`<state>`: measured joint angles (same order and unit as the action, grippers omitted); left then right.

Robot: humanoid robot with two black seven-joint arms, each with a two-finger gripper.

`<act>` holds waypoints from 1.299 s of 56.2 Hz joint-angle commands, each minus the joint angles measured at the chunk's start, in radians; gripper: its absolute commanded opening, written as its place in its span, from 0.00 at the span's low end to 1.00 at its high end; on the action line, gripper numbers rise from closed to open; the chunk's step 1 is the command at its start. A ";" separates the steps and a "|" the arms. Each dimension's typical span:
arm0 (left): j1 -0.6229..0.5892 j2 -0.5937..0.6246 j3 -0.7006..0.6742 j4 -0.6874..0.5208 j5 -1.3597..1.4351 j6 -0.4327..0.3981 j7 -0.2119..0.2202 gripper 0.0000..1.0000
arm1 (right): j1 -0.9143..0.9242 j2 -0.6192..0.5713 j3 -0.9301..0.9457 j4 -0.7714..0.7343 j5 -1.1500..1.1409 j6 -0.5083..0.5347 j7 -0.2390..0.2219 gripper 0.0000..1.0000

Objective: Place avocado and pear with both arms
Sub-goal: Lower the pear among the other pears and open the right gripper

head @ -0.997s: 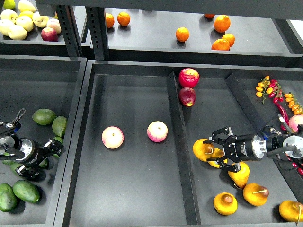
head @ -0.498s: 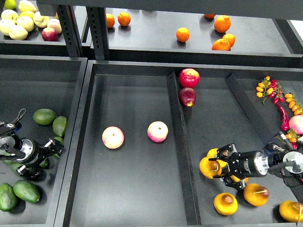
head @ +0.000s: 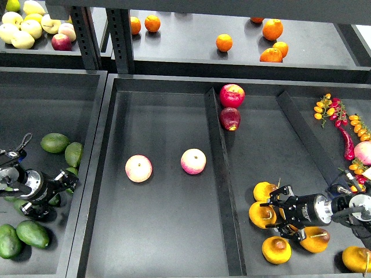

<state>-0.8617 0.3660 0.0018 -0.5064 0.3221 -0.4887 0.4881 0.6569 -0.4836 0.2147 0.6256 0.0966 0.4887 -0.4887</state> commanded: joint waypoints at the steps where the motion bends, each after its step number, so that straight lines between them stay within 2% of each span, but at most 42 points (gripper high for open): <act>1: -0.002 0.002 0.000 -0.001 0.000 0.000 0.001 0.83 | -0.003 0.002 0.000 -0.009 0.002 0.000 0.000 0.06; 26: -0.002 0.001 0.000 -0.001 -0.002 0.000 0.001 0.83 | -0.008 -0.013 -0.009 -0.010 0.000 0.000 0.000 0.11; 43: 0.000 0.002 0.000 -0.001 0.000 0.000 0.001 0.83 | -0.026 -0.018 -0.009 -0.010 -0.026 0.000 0.000 0.26; 45: 0.000 0.001 0.000 -0.001 -0.002 0.000 0.001 0.83 | -0.028 -0.016 -0.009 -0.009 -0.028 0.000 0.000 0.31; 48: 0.000 0.001 0.000 0.000 0.000 0.000 0.001 0.83 | -0.028 -0.016 -0.012 -0.009 -0.047 0.000 0.000 0.44; 64: 0.000 0.001 0.000 0.002 0.000 0.000 0.001 0.84 | -0.026 -0.018 -0.002 -0.007 -0.144 0.000 0.000 0.62; 73: -0.002 0.001 0.000 0.002 -0.002 0.000 0.001 0.84 | -0.025 -0.018 -0.003 -0.006 -0.146 0.000 0.000 0.82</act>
<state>-0.8617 0.3673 0.0011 -0.5057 0.3211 -0.4887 0.4888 0.6305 -0.5018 0.2124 0.6184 -0.0480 0.4888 -0.4882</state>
